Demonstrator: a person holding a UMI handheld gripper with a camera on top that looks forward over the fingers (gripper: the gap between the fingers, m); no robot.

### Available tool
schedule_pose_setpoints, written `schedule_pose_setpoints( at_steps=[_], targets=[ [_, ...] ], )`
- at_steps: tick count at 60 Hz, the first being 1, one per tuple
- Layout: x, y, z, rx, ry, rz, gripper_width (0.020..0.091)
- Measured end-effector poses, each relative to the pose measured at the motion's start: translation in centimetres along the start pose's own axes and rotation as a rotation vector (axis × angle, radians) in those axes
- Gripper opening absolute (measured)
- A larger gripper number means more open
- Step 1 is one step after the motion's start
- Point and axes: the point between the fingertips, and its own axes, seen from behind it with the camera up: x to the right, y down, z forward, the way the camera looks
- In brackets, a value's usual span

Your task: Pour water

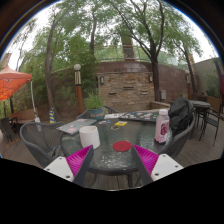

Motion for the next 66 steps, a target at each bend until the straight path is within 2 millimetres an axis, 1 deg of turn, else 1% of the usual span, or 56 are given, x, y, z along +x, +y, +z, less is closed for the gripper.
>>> schedule_pose_setpoints(
  at_steps=[5, 8, 13, 16, 19, 23, 26, 30, 35, 40, 42, 47, 52, 57, 58, 60, 61, 62, 63, 66],
  targets=[
    [-0.2, -0.3, 0.0, 0.016, -0.017, -0.009, 0.0844],
    [0.3, -0.2, 0.3, 0.025, -0.014, -0.013, 0.0843],
    [1.0, 0.5, 1.1, 0.009, -0.002, -0.018, 0.0843],
    [1.3, 0.5, 1.4, 0.018, -0.001, -0.022, 0.0840],
    [2.2, 0.6, 2.0, 0.028, 0.006, -0.025, 0.0834],
    [4.6, 0.3, 2.7, 0.046, 0.028, -0.048, 0.0820],
    [7.2, -0.3, 3.1, 0.068, 0.066, -0.070, 0.0818],
    [10.9, -1.2, 4.3, 0.106, 0.117, -0.073, 0.0820],
    [15.1, -2.0, 6.9, 0.141, 0.164, -0.073, 0.0820],
    [19.1, -2.6, 10.3, 0.161, 0.204, -0.091, 0.0818],
    [20.4, -2.9, 11.4, 0.165, 0.215, -0.100, 0.0818],
    [22.6, -3.3, 14.1, 0.179, 0.231, -0.095, 0.0818],
    [23.8, -3.5, 16.4, 0.190, 0.230, -0.091, 0.0816],
    [25.1, -3.6, 18.2, 0.200, 0.243, -0.107, 0.0805],
    [25.2, -3.4, 18.6, 0.198, 0.245, -0.110, 0.0798],
    [25.4, -3.0, 19.4, 0.184, 0.241, -0.114, 0.0739],
    [25.4, -2.6, 19.8, 0.171, 0.240, -0.116, 0.0688],
    [25.9, -2.2, 20.4, 0.161, 0.235, -0.116, 0.0618],
    [25.7, -1.9, 20.4, 0.144, 0.233, -0.113, 0.0543],
    [25.6, -2.7, 20.0, 0.188, 0.242, -0.103, 0.0538]
  ],
)
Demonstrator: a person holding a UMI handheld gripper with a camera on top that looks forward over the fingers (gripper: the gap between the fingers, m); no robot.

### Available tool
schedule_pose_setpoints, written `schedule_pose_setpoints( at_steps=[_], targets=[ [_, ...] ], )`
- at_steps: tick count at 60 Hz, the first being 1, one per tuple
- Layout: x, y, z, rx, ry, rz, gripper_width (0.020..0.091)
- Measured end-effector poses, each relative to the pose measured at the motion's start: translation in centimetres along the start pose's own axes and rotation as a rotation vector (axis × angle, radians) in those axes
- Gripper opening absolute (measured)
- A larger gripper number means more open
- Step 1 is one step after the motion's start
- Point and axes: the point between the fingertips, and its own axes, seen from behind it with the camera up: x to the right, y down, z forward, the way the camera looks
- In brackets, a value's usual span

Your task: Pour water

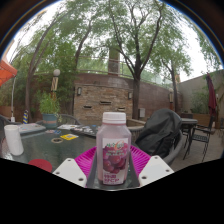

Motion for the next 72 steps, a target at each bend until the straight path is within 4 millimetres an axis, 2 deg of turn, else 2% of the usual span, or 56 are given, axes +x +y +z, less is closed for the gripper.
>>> schedule_pose_setpoints(
  at_steps=[2, 3, 11, 14, 15, 19, 20, 21, 24, 25, 27, 33, 36, 41, 42, 49, 52, 53, 58, 59, 68, 69, 72],
  targets=[
    [0.1, 0.3, 0.0, 0.003, 0.017, 0.008, 0.0515],
    [0.1, 0.6, 0.7, 0.004, 0.015, 0.008, 0.0514],
    [0.3, 0.7, 0.3, -0.023, 0.034, 0.022, 0.0457],
    [0.6, 0.5, 0.5, -0.045, 0.052, -0.016, 0.0430],
    [0.2, 0.5, 0.5, -0.049, 0.066, -0.051, 0.0430],
    [-0.9, -1.0, -0.1, -0.055, 0.085, -0.204, 0.0430],
    [-1.0, -1.2, 0.5, -0.054, 0.074, -0.233, 0.0430],
    [-1.1, -2.3, -0.7, -0.049, 0.069, -0.277, 0.0429],
    [-3.3, -4.7, -1.2, -0.030, 0.060, -0.422, 0.0430],
    [-4.7, -5.4, -0.5, -0.026, 0.053, -0.482, 0.0429],
    [-6.4, -6.5, -1.2, -0.004, 0.042, -0.598, 0.0429],
    [-13.8, -10.3, -1.7, 0.057, -0.010, -1.019, 0.0428],
    [-17.5, -10.9, -2.2, 0.092, -0.040, -1.259, 0.0428],
    [-22.4, -10.9, -3.2, 0.178, -0.072, -1.601, 0.0429],
    [-22.8, -11.9, -2.8, 0.182, -0.119, -1.658, 0.0429],
    [-26.6, -12.3, -3.7, 0.269, -0.132, -2.022, 0.0427],
    [-27.5, -12.5, -3.6, 0.316, -0.125, -2.161, 0.0428],
    [-28.0, -11.4, -3.3, 0.337, -0.070, -2.197, 0.0427],
    [-28.5, -12.1, -3.5, 0.374, -0.045, -2.312, 0.0427],
    [-28.3, -13.3, -3.0, 0.370, -0.102, -2.335, 0.0430],
    [-27.7, -13.4, -3.2, 0.372, -0.116, -2.408, 0.0429],
    [-28.2, -11.5, -3.1, 0.380, -0.042, -2.395, 0.0430],
    [-28.0, -11.7, -3.4, 0.387, -0.046, -2.371, 0.0430]
  ],
)
